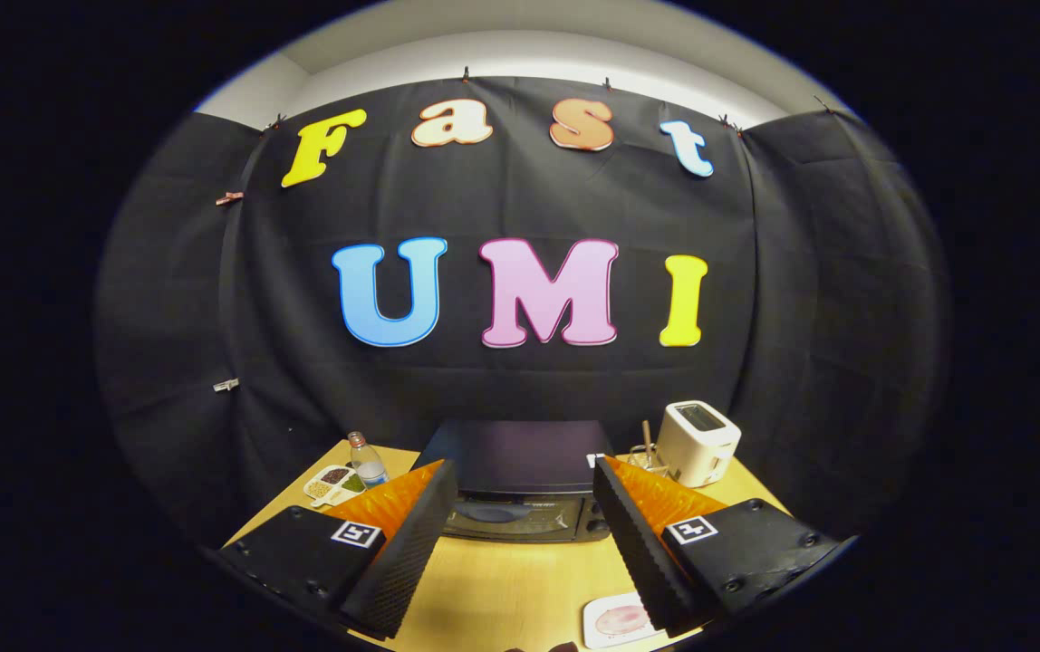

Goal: Open the toaster oven, put the food inside, and close the toaster oven door.

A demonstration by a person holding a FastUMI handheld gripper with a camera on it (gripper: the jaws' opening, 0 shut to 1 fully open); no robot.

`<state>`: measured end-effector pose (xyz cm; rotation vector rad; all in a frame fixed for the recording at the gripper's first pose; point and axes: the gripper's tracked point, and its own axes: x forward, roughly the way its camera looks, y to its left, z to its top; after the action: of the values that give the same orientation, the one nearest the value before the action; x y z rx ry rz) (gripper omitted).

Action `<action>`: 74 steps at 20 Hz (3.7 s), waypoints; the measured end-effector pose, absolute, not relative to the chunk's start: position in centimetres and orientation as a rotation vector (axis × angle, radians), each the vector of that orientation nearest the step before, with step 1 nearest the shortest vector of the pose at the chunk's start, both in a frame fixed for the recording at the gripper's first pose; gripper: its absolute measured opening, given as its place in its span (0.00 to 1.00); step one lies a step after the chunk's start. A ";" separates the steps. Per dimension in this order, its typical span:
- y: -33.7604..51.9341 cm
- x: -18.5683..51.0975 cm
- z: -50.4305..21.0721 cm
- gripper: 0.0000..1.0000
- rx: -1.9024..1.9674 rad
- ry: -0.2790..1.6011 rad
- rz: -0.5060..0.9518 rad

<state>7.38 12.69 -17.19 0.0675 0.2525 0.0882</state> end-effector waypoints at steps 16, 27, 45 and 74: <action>18.3 19.2 -34.0 0.98 0.048 0.523 0.043; 18.6 18.3 -36.1 0.99 0.028 0.556 0.027; 16.9 6.0 -46.9 0.98 0.032 0.808 0.025; 17.4 9.4 -41.4 1.00 -0.009 0.631 0.037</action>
<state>9.37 17.36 -41.45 -0.0093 0.6313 0.0369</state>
